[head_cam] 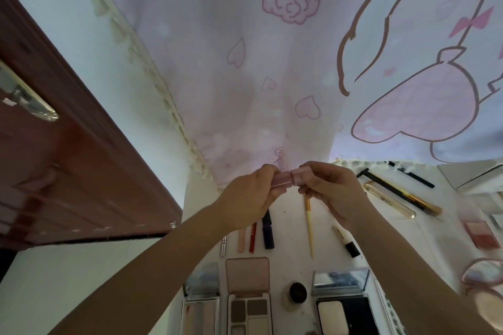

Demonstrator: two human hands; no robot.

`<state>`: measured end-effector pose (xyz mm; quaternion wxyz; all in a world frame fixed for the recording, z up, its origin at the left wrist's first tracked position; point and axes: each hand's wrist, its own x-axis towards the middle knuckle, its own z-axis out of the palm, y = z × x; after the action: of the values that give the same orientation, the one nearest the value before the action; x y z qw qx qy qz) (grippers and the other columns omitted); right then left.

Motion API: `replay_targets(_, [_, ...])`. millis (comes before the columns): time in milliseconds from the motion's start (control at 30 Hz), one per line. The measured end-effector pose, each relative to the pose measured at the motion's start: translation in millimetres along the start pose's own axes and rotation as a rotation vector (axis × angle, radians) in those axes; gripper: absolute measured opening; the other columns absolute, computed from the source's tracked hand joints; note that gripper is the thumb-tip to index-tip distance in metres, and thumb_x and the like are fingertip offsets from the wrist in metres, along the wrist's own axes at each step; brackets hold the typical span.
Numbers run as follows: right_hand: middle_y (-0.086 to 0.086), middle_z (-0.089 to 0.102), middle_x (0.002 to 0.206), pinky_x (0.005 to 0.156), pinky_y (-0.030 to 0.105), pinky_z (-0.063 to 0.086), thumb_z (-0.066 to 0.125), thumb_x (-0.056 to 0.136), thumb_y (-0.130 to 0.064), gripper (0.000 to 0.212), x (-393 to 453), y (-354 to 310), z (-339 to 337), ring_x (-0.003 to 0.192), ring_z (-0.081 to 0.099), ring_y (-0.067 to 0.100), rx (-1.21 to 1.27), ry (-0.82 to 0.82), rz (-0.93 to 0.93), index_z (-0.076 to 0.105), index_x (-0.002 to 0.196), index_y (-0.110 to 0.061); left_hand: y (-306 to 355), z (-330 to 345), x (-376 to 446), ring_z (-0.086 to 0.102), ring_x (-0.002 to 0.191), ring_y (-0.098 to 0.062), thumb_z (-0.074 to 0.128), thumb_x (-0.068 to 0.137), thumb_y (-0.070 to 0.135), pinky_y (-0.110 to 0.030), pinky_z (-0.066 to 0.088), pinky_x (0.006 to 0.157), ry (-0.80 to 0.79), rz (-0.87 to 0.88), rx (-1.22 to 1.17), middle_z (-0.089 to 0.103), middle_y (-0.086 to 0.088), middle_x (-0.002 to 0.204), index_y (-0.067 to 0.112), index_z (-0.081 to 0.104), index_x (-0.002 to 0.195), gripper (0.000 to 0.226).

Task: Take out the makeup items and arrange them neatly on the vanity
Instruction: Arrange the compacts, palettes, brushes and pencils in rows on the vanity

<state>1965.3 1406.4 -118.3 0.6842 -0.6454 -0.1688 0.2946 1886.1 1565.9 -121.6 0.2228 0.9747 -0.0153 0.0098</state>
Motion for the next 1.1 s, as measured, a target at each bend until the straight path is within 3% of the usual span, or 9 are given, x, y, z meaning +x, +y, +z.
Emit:
replay_targets(300, [0.001, 0.064, 0.068, 0.058, 0.017, 0.047, 0.052, 0.088, 0.001, 0.032, -7.0, 3.5, -2.3, 0.061, 0.056, 0.010, 0.045, -0.025, -0.166, 0.074, 0.076, -0.019, 8.0, -18.6, 0.9, 0.038, 0.058, -0.005, 0.033, 0.097, 0.029, -0.018, 0.034, 0.055, -0.058, 0.035, -0.172, 0.038, 0.012, 0.070, 0.009, 0.037, 0.110, 0.024])
replay_targets(367, [-0.002, 0.064, 0.070, 0.058, 0.016, 0.047, 0.065, 0.082, -0.022, 0.008, -9.5, 1.8, -1.3, 0.062, 0.056, 0.010, 0.065, -0.034, -0.179, 0.073, 0.080, -0.019, 11.3, -21.1, 1.9, 0.037, 0.057, -0.004, 0.034, 0.098, 0.028, -0.017, 0.033, 0.053, -0.073, 0.061, -0.195, 0.038, 0.011, 0.069, 0.016, 0.033, 0.104, 0.013])
replay_targets(467, [-0.004, 0.066, 0.074, 0.061, 0.017, 0.048, 0.079, 0.058, -0.047, 0.036, -11.6, 7.4, -8.5, 0.065, 0.058, 0.010, 0.039, -0.048, -0.223, 0.072, 0.083, -0.022, 9.7, -22.0, 3.1, 0.035, 0.053, -0.006, 0.033, 0.098, 0.025, -0.017, 0.032, 0.050, -0.106, 0.057, -0.274, 0.038, 0.008, 0.065, 0.020, 0.030, 0.095, 0.007])
replay_targets(533, [-0.015, 0.066, 0.082, 0.066, 0.015, 0.048, 0.071, 0.064, -0.024, 0.010, -12.5, 6.5, -8.9, 0.073, 0.059, 0.004, -0.133, -0.050, -0.360, 0.070, 0.072, -0.031, 5.0, -20.4, 1.5, 0.033, 0.047, -0.007, 0.029, 0.100, 0.019, -0.017, 0.029, 0.045, -0.181, -0.017, -0.584, 0.039, 0.010, 0.058, 0.019, 0.035, 0.085, 0.016])
replay_targets(667, [-0.027, 0.065, 0.089, 0.073, 0.012, 0.048, 0.048, 0.068, 0.005, 0.035, -4.2, 2.1, -6.5, 0.083, 0.061, -0.001, -0.354, -0.020, -0.449, 0.059, 0.051, -0.023, 3.4, -15.3, -7.2, 0.032, 0.041, -0.003, 0.023, 0.101, 0.015, -0.014, 0.027, 0.041, -0.235, -0.143, -0.896, 0.036, 0.009, 0.058, 0.008, 0.035, 0.085, 0.021])
replay_targets(833, [0.003, 0.069, 0.084, 0.053, 0.016, 0.049, 0.034, 0.076, 0.026, 0.054, 4.1, -7.9, 1.0, 0.065, 0.065, 0.009, -0.054, 0.124, -0.188, 0.057, 0.052, -0.016, -0.4, -14.2, -9.1, 0.035, 0.042, -0.002, 0.030, 0.099, 0.014, -0.016, 0.032, 0.046, -0.012, -0.117, -0.667, 0.038, 0.003, 0.059, 0.020, 0.039, 0.086, 0.016])
replay_targets(900, [0.004, 0.067, 0.073, 0.044, 0.020, 0.046, 0.040, 0.091, 0.002, 0.028, 4.3, -16.5, 4.7, 0.055, 0.062, 0.015, -0.038, 0.133, 0.028, 0.056, 0.072, -0.008, -2.3, -12.9, -11.1, 0.037, 0.050, -0.004, 0.035, 0.098, 0.017, -0.022, 0.034, 0.053, 0.017, -0.108, -0.536, 0.040, 0.006, 0.062, 0.020, 0.039, 0.091, 0.009])
replay_targets(967, [0.006, 0.063, 0.058, 0.039, 0.022, 0.038, 0.035, 0.098, -0.030, 0.038, 2.4, -20.1, 6.6, 0.042, 0.053, 0.017, -0.185, 0.020, 0.230, 0.058, 0.077, -0.007, -0.3, -11.1, -13.9, 0.039, 0.055, -0.006, 0.037, 0.098, 0.021, -0.023, 0.035, 0.057, 0.010, -0.077, -0.422, 0.041, 0.008, 0.065, 0.019, 0.037, 0.096, 0.003])
replay_targets(1100, [0.001, 0.057, 0.047, 0.044, 0.025, 0.034, 0.041, 0.096, -0.028, 0.038, -3.8, -17.6, 8.2, 0.042, 0.044, 0.018, -0.309, -0.047, 0.147, 0.059, 0.066, -0.012, 2.9, -9.0, -16.0, 0.039, 0.054, -0.004, 0.038, 0.097, 0.025, -0.019, 0.033, 0.054, -0.021, -0.032, -0.299, 0.041, 0.011, 0.065, 0.017, 0.037, 0.104, 0.010])
